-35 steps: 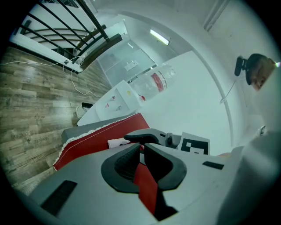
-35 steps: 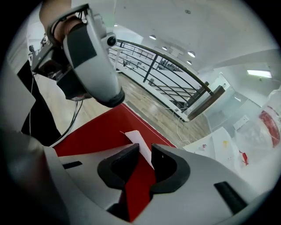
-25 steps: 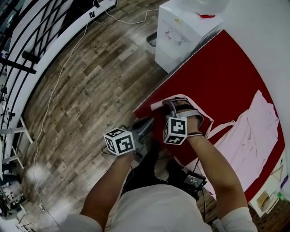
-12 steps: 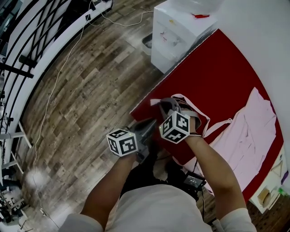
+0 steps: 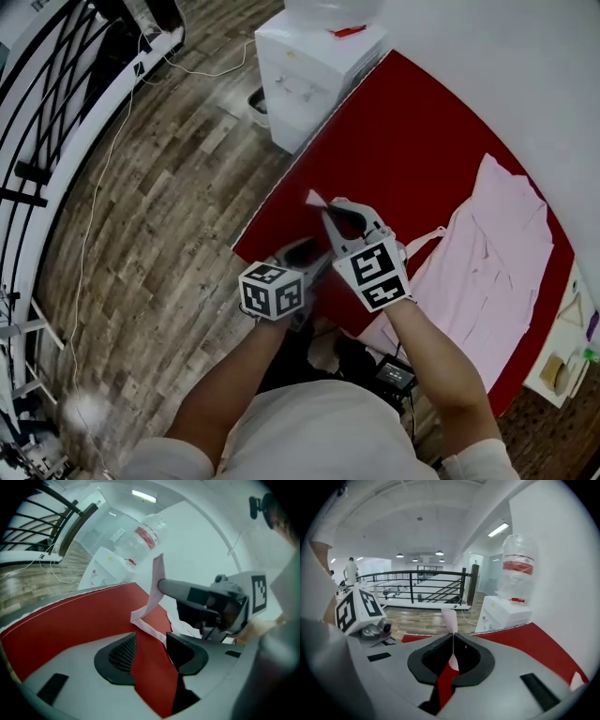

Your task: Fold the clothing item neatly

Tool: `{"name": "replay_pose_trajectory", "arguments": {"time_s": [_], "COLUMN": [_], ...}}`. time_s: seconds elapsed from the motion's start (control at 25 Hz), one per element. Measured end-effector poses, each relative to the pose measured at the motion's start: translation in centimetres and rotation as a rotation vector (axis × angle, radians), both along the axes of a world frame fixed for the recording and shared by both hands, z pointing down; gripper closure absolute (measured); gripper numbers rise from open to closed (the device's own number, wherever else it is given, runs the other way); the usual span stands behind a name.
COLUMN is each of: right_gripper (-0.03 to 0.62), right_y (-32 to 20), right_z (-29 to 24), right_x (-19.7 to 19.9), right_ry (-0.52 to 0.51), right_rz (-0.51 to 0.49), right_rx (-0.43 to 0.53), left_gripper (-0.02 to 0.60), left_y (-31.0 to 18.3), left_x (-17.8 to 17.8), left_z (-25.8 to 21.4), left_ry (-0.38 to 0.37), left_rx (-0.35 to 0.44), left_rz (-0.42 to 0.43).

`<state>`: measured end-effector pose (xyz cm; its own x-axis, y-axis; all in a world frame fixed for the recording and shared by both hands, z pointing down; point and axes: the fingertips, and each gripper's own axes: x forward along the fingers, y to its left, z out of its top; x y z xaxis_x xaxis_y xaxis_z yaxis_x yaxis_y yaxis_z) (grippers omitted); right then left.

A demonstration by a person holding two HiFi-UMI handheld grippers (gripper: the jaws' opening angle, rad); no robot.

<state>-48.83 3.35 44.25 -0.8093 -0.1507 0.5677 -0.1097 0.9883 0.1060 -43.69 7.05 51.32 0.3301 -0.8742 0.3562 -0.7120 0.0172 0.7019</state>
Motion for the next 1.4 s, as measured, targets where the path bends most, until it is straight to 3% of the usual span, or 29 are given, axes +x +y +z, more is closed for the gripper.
{"name": "replay_pose_trajectory", "arguments": {"time_s": [0.12,0.44,0.84,1.04,1.24,1.28,1.4], "right_gripper": [0.574,0.574,0.575,0.574,0.574,0.575,0.575], "right_y": [-1.3,-4.8,-8.3,-9.8,-10.6,-10.8,-11.3], "right_z": [-1.8,-6.5,-10.9,-11.7,-12.3,-12.4,-12.6], "right_x": [1.9,7.2,13.9,16.8,19.7,20.4,22.7], "right_ry": [-0.058,-0.223,-0.364,-0.389,-0.406,-0.409,-0.417], "right_rz": [0.076,0.275,0.454,0.526,0.578,0.590,0.631], "right_rx": [-0.038,-0.137,-0.179,-0.163,-0.149,-0.147,-0.139], "left_gripper": [0.382,0.356,0.347,0.347,0.350,0.374,0.535], "left_y": [-2.0,-6.1,-9.2,-9.1,-9.3,-9.4,-9.7], "left_x": [1.4,5.4,11.0,13.8,14.3,14.1,13.6], "left_z": [0.6,1.5,2.7,4.5,6.5,6.5,6.3], "left_ry": [-0.076,-0.194,-0.268,-0.301,-0.439,-0.453,-0.468], "left_rx": [-0.007,-0.026,-0.052,-0.126,-0.244,-0.257,-0.257], "left_rz": [0.053,0.172,0.332,0.413,0.459,0.454,0.436]}}
